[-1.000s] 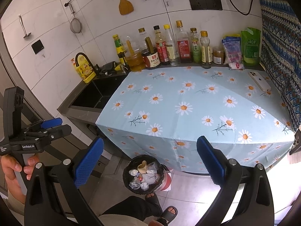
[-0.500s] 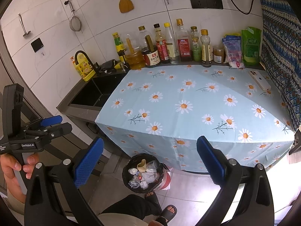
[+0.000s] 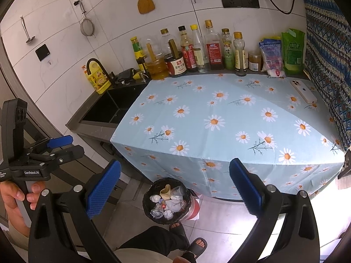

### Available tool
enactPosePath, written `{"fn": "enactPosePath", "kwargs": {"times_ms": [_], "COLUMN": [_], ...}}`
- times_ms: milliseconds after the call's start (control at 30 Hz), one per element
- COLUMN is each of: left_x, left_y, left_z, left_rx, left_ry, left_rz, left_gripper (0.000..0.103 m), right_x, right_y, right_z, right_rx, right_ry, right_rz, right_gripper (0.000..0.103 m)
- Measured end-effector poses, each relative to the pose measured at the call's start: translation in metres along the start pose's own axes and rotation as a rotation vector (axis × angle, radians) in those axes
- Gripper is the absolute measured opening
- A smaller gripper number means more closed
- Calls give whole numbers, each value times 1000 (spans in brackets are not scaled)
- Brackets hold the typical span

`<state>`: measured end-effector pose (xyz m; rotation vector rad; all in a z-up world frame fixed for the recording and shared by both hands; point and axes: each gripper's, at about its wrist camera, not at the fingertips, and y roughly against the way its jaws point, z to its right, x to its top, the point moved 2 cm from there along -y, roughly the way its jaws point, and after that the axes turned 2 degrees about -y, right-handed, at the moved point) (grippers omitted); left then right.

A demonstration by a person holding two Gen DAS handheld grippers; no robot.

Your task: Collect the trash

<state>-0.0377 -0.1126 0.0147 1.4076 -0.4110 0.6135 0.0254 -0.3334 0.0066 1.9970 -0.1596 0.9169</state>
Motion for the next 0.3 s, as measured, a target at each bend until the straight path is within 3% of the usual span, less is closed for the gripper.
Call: {"fn": "enactPosePath", "kwargs": {"times_ms": [300], "left_x": [-3], "left_y": [-1], "left_z": [5], "left_rx": [-5], "left_ry": [-3], "left_rz": [-1], "left_gripper": [96], "right_x": [-3], "right_y": [-2], "right_z": [1], "right_rx": [4], "right_ry": [3], "right_rz": [-1], "right_gripper": [98]}}
